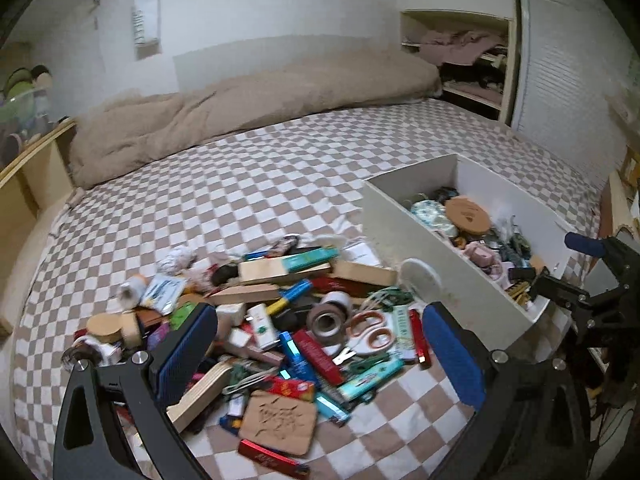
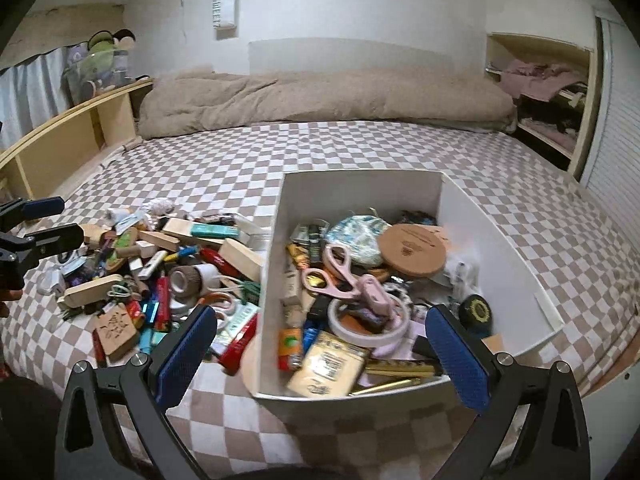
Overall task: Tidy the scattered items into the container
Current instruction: 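Move both grippers back over the heap of scattered items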
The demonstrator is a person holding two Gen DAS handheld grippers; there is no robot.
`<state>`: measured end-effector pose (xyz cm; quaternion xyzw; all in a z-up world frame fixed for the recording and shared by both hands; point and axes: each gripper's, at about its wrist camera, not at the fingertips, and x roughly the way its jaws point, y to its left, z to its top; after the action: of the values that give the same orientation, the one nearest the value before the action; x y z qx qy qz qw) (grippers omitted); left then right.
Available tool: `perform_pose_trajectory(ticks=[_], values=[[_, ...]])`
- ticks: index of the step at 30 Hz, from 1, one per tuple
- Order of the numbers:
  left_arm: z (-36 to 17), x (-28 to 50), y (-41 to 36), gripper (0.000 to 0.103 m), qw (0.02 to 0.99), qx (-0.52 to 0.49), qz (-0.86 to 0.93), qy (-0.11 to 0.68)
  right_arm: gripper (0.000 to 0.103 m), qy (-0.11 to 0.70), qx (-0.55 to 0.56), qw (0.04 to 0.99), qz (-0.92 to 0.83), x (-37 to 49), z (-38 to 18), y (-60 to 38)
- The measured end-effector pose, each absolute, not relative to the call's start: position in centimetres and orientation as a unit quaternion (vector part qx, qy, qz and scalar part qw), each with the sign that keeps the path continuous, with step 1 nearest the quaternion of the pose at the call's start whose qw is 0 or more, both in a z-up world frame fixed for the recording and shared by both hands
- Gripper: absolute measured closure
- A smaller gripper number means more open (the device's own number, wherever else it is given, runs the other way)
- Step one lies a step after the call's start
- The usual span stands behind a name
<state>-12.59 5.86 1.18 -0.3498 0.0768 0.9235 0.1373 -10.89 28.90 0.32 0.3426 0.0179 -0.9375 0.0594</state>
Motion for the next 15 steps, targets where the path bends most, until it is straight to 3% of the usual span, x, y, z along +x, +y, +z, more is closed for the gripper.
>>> perform_pose_trajectory(ticks=[15], values=[[-0.3, -10.5, -0.7, 0.000, 0.093, -0.340, 0.935, 0.046, 0.000, 0.036, 0.343, 0.117, -0.931, -11.2, 0.4, 22.8]])
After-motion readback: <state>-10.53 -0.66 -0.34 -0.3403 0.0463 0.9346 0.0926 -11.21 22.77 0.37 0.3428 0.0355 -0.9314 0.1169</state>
